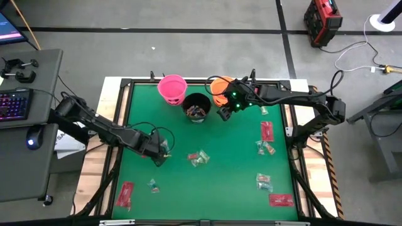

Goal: Sort candy by brand, put in halloween buckets
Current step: Put the red candy into the black bucket

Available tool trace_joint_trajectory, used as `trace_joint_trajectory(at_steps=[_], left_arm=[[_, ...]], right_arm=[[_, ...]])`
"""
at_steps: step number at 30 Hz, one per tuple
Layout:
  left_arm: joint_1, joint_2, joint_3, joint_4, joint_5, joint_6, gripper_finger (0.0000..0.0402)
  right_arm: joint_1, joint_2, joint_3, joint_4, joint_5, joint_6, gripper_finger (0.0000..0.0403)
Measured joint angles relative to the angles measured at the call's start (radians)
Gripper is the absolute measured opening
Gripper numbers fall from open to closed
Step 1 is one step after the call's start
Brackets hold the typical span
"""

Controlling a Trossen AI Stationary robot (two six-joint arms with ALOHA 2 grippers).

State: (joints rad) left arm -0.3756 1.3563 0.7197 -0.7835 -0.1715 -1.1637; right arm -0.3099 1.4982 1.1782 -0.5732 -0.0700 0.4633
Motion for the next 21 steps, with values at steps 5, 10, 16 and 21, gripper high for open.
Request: trace_joint_trajectory(at_steps=[5, 10, 16, 21], left_arm=[[0.0, 0.011, 0.004, 0.008, -0.041, 0.121, 0.0211], [0.0, 0.065, -0.003, 0.08, 0.004, 0.354, 0.0211], [0.001, 0.145, -0.003, 0.089, 0.011, 0.441, 0.0211], [0.001, 0.191, 0.001, 0.108, 0.012, 0.443, 0.0211]], right_arm=[[0.0, 0.0, 0.0, 0.0, 0.0, -0.005, 0.0259], [0.0, 0.0, 0.0, -0.002, 0.0, -0.03, 0.0259], [-0.005, 0.0, 0.0, -0.003, 0.0, -0.027, 0.0259], [-0.005, 0.0, 0.0, -0.002, 0.014, -0.027, 0.0259]])
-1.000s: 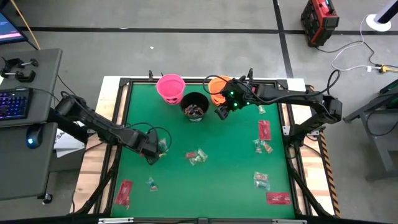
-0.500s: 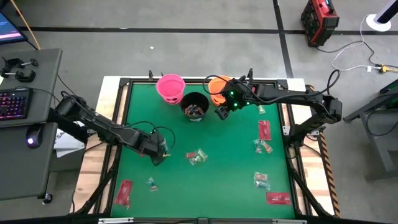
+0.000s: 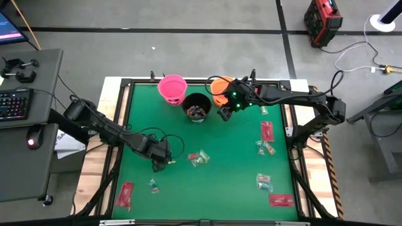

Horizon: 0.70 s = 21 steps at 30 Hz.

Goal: Sort candy by brand, put in halloween buckets
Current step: Put the red candy into the black bucket

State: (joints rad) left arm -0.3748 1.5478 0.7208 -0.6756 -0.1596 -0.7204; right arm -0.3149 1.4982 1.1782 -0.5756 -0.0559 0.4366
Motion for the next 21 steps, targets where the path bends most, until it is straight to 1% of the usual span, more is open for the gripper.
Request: trace_joint_trajectory(at_steps=[4, 6, 8, 10, 11, 13, 16, 21], left_arm=[[0.0, 0.008, -0.001, 0.022, -0.003, 0.026, 0.0208], [0.0, 0.006, -0.001, 0.023, 0.0, 0.062, 0.0189], [0.0, 0.006, -0.001, 0.025, 0.012, 0.1, 0.0146], [0.0, 0.004, -0.001, 0.024, 0.016, 0.136, 0.0085], [0.001, 0.002, 0.0, 0.022, 0.018, 0.154, 0.0069], [0.001, -0.014, -0.003, 0.024, 0.019, 0.188, 0.0069], [0.001, -0.078, -0.008, 0.014, 0.002, 0.241, 0.0069], [0.016, -0.263, -0.006, 0.011, -0.004, 0.335, 0.0061]], right_arm=[[0.0, 0.0, 0.0, -0.001, 0.0, 0.0, 0.0259], [0.0, 0.0, 0.0, -0.001, 0.0, 0.0, 0.0259], [0.0, 0.0, 0.0, -0.001, 0.0, 0.0, 0.0259], [0.0, 0.0, 0.0, -0.003, 0.0, 0.0, 0.0259], [0.0, 0.0, 0.0, -0.003, 0.0, 0.0, 0.0259], [0.0, 0.0, 0.0, -0.003, 0.001, 0.0, 0.0259], [0.0, 0.0, 0.0, -0.003, 0.001, 0.001, 0.0259], [0.0, 0.0, 0.0, -0.002, 0.018, 0.008, 0.0259]])
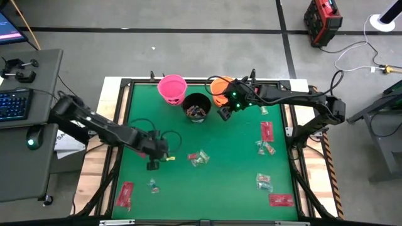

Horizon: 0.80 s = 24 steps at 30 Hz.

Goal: Sort candy by brand, put in halloween buckets
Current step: Put the red candy into the black bucket

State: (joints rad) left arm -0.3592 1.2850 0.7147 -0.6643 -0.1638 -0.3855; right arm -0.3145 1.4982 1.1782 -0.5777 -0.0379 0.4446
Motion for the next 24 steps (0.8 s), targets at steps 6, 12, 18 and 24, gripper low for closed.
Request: trace_joint_trajectory(at_steps=[6, 12, 18, 24], left_arm=[[0.035, -0.155, 0.0, -0.02, -0.004, 0.097, 0.0002], [0.132, -0.159, 0.039, -0.015, -0.014, 0.213, 0.0005], [0.225, -0.111, 0.083, -0.018, 0.011, 0.326, 0.0003], [0.234, -0.091, 0.09, -0.017, 0.155, 0.138, 0.0016]], right_arm=[[0.0, 0.0, 0.0, 0.0, 0.004, 0.0, 0.0259], [0.0, -0.017, 0.0, 0.022, -0.019, -0.027, 0.0259], [-0.008, -0.068, 0.0, 0.023, -0.018, -0.069, 0.0259], [-0.028, -0.077, 0.0, -0.004, -0.018, -0.089, 0.0259]])
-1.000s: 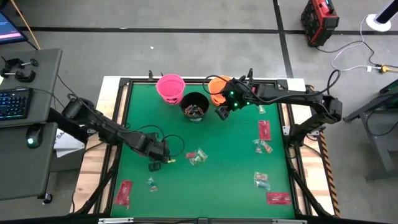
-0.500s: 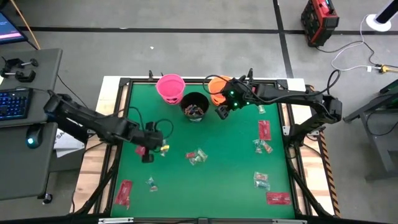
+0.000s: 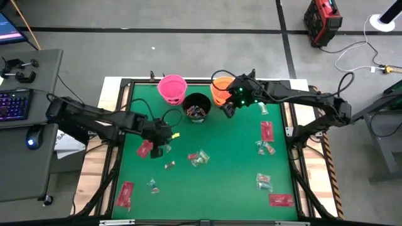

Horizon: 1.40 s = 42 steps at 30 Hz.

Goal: Sort candy by brand, put in halloween buckets
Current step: Put the red candy into the black bucket

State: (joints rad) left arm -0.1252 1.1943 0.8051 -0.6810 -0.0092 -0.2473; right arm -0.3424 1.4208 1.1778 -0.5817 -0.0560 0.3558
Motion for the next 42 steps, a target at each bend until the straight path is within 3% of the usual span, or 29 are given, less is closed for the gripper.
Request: trace_joint_trajectory(at_steps=[8, 13, 19, 25, 38, 40, 42], left_arm=[[-0.186, 0.014, 0.0, 0.109, 0.051, -0.296, 0.0115], [-0.308, 0.107, 0.001, 0.181, 0.051, -0.431, 0.0183], [-0.339, 0.232, 0.006, 0.176, -0.014, -0.535, 0.0228], [-0.332, 0.305, 0.043, 0.18, -0.16, -0.563, 0.0232], [-0.34, 0.446, 0.056, 0.177, -0.182, -0.562, 0.0229], [-0.338, 0.446, 0.054, 0.176, -0.182, -0.562, 0.0212], [-0.329, 0.446, 0.041, 0.187, -0.168, -0.568, 0.0169]], right_arm=[[-0.005, 0.0, 0.0, -0.079, 0.0, -0.09, 0.0259], [-0.005, -0.001, 0.0, -0.1, 0.0, -0.135, 0.0259], [-0.005, -0.001, 0.0, -0.102, 0.001, -0.193, 0.0259], [-0.005, -0.001, 0.0, -0.102, 0.038, -0.239, 0.0259], [-0.007, -0.001, 0.0, -0.102, 0.074, -0.252, 0.0259], [-0.007, -0.001, 0.0, -0.101, 0.074, -0.252, 0.0259], [-0.007, -0.002, -0.004, -0.094, 0.074, -0.252, 0.0259]])
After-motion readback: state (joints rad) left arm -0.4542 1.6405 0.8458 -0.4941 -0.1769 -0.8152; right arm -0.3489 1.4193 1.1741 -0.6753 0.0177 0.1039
